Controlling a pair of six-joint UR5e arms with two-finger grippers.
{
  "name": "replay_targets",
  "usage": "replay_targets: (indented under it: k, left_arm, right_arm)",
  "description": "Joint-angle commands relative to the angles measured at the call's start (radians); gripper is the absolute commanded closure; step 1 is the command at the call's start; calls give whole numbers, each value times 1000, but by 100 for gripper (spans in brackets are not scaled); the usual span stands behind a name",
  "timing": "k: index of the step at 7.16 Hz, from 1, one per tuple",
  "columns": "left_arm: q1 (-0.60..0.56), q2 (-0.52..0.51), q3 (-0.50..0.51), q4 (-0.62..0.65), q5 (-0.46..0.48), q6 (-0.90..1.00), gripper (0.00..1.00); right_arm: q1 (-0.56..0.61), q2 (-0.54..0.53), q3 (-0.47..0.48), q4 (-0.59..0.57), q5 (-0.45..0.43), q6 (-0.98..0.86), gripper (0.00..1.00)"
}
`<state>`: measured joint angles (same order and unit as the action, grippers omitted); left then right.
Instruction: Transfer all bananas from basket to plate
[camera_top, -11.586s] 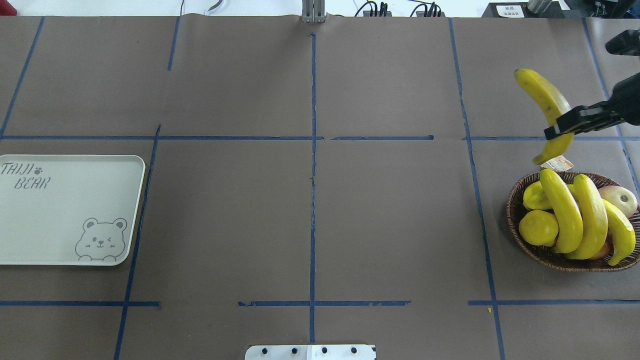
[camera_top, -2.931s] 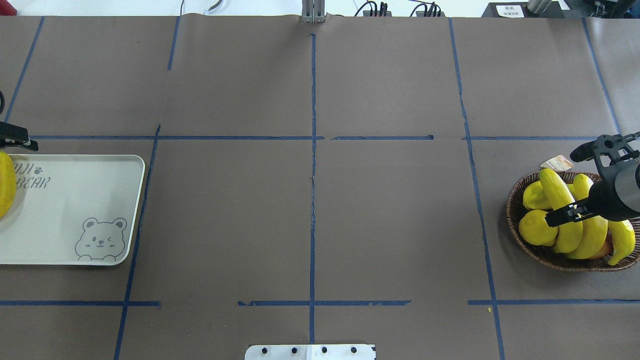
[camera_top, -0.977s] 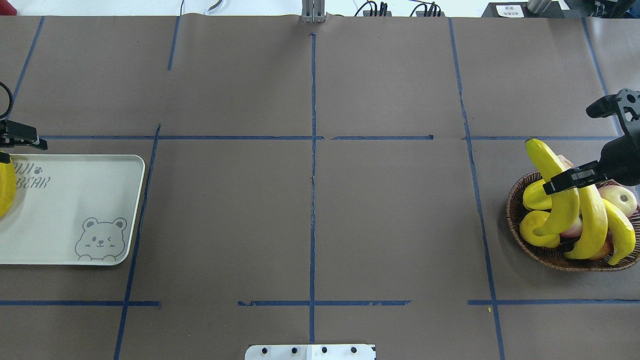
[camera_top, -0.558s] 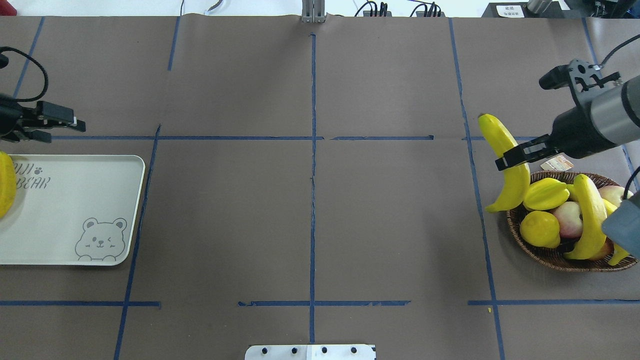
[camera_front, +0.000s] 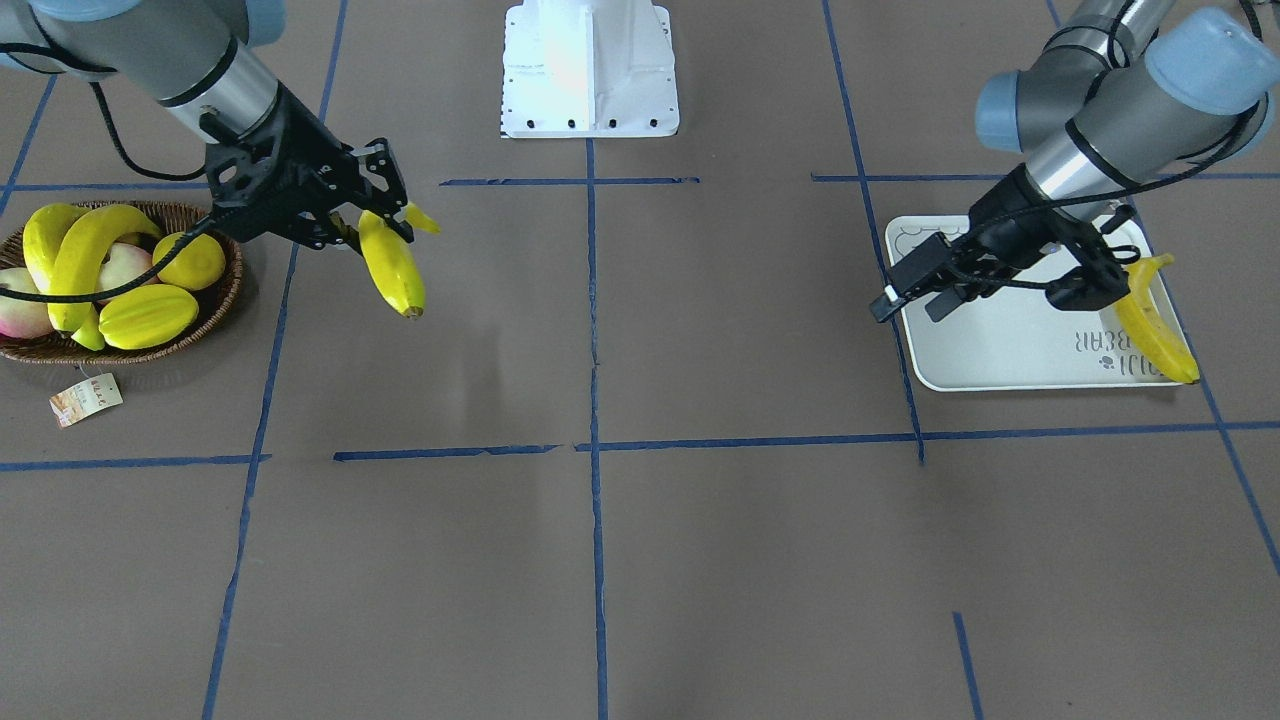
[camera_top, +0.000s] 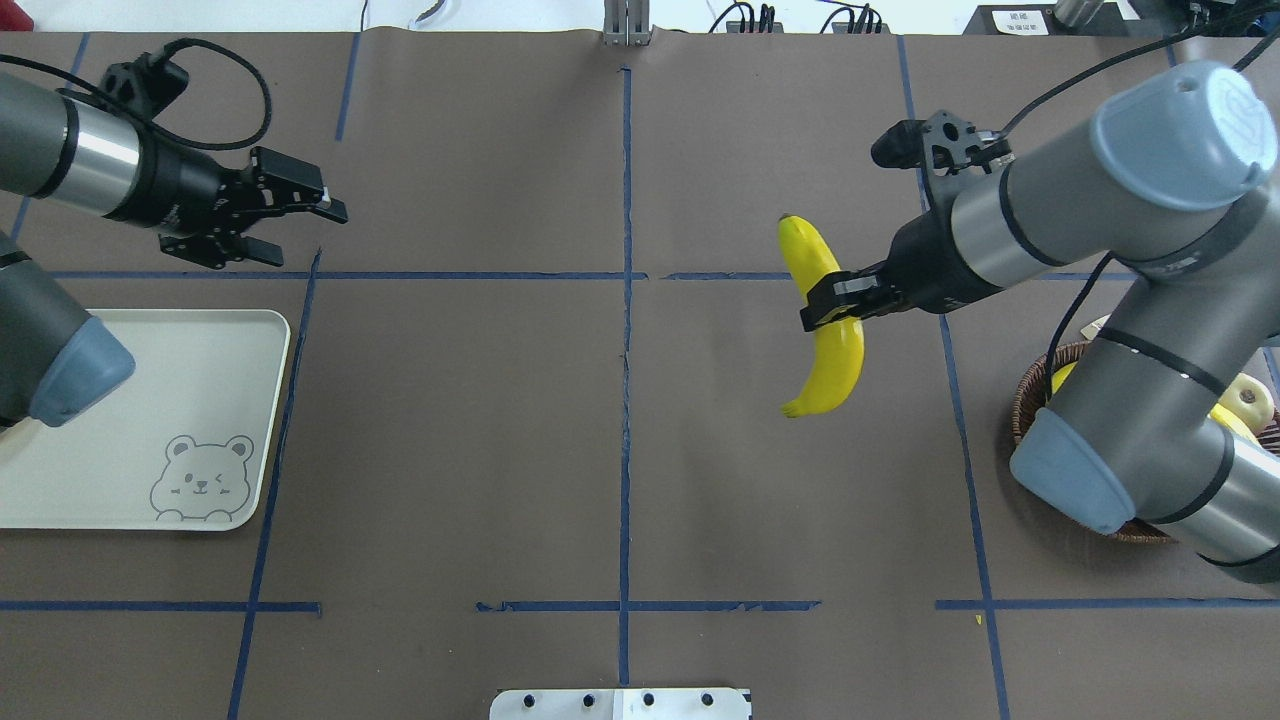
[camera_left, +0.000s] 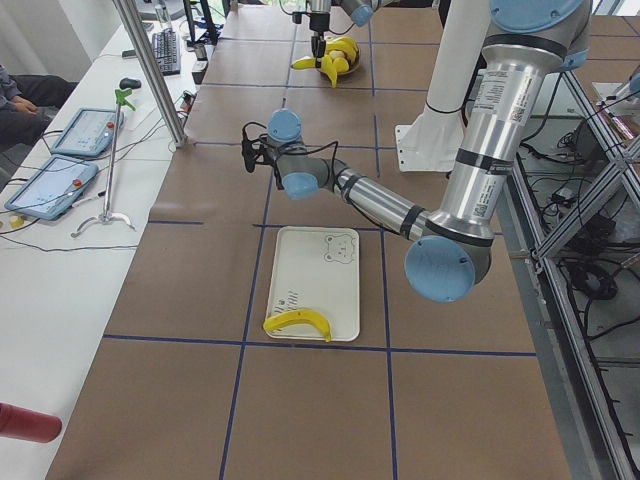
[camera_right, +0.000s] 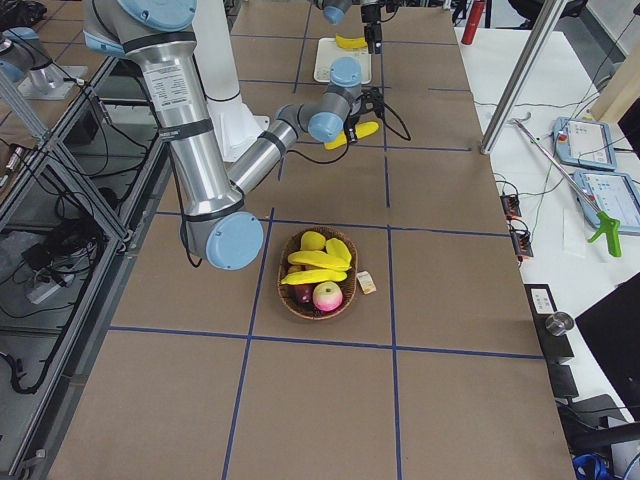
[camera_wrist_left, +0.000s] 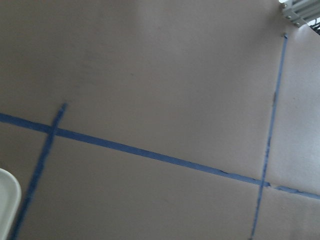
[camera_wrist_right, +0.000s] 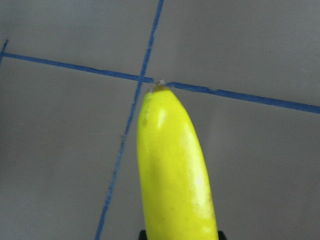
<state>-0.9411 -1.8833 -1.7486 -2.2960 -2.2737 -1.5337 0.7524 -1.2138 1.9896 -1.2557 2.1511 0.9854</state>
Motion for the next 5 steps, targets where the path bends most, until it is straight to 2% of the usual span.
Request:
replay_targets:
  k: [1, 3, 5]
  left_arm:
    - [53, -94, -11, 1, 6, -165, 1]
    - [91, -161, -20, 0, 28, -261, 1]
    - [186, -207, -19, 1, 144, -293, 1]
  right_arm:
    - [-100, 30, -29, 182, -121, 167, 88]
    - [-209, 59, -55, 286, -265, 237, 88]
    - [-280, 117, -71, 288, -361, 260, 88]
